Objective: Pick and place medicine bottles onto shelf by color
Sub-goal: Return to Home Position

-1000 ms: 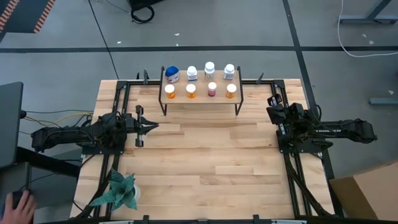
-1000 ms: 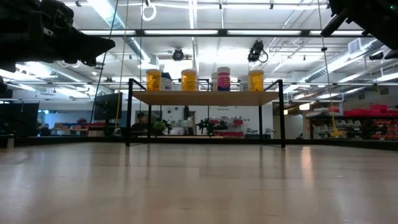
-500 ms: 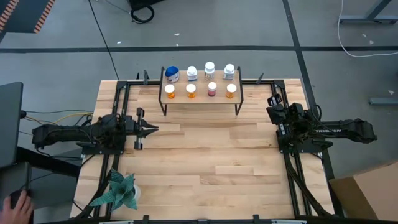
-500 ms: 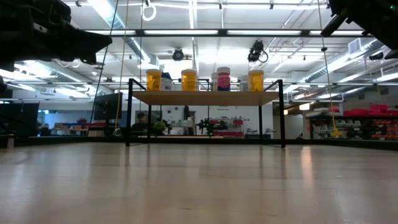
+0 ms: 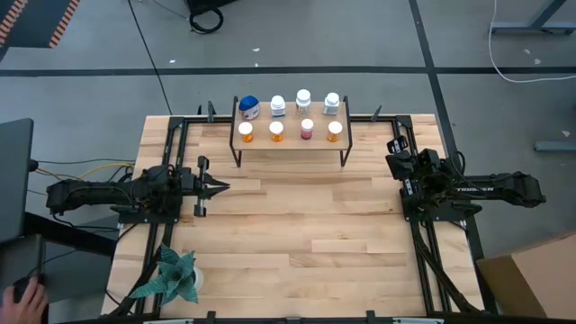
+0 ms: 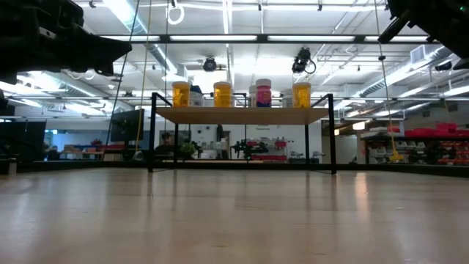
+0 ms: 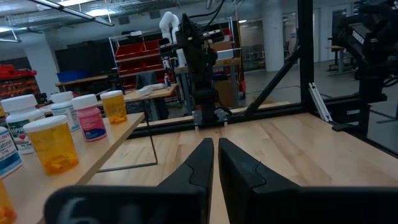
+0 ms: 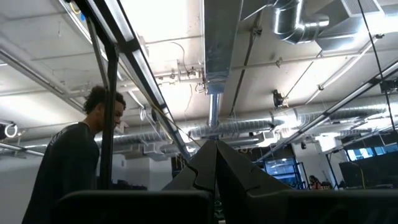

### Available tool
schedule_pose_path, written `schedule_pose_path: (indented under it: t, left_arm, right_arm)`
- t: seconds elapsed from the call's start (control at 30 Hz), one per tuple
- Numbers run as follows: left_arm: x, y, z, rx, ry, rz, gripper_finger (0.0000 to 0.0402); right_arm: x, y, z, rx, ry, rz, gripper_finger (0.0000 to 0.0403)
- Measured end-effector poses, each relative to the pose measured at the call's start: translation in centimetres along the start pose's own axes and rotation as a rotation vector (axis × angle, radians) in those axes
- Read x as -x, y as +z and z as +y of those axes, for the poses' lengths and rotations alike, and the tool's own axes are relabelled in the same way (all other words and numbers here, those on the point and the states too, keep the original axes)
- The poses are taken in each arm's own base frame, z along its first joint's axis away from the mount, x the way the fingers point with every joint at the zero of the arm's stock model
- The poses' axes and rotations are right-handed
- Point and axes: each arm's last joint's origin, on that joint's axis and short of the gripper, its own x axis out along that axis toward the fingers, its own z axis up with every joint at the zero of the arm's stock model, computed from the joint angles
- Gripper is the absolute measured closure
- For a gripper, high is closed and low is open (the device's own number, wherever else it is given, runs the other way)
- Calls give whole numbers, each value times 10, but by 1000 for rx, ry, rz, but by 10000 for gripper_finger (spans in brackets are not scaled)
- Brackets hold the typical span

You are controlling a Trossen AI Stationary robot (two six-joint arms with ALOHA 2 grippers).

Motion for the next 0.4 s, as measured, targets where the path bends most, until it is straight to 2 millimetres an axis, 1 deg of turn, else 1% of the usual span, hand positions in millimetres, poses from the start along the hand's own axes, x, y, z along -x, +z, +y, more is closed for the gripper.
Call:
schedule_pose_path:
  t: [0.2, 0.4]
  left_arm:
    - [0, 0, 0, 0, 0, 0, 362]
    - [0, 0, 0, 0, 0, 0, 368]
  right_arm:
    - [0, 0, 0, 0, 0, 0, 386]
    - [0, 0, 0, -1, 0, 0, 386]
